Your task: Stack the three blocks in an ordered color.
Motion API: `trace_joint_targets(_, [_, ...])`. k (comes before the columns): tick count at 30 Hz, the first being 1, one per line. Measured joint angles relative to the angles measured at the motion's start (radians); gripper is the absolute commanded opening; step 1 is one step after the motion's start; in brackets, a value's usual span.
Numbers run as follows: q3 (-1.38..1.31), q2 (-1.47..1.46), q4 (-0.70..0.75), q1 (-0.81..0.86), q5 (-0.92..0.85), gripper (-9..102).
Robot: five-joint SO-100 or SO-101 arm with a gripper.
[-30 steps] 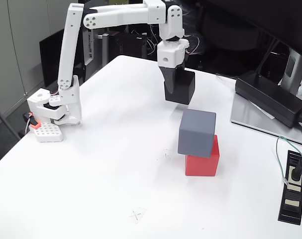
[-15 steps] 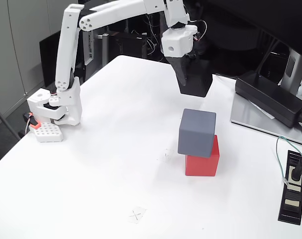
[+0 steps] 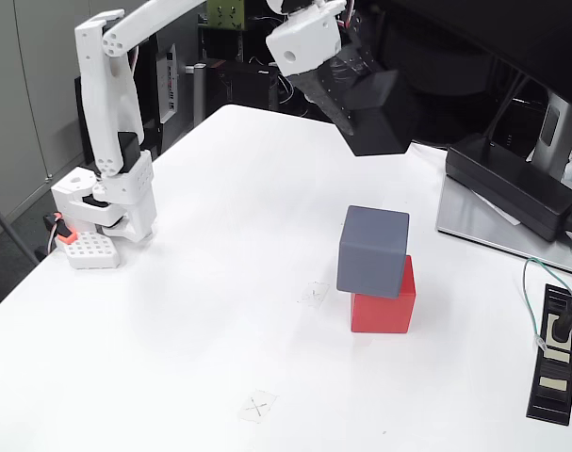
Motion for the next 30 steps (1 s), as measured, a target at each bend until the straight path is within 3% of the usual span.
trace_joint_targets(13, [0.0,0.052,-0.072,0.224,-0.17,5])
trace_joint_targets(30, [0.0,0.055,-0.179,0.249,-0.173,5])
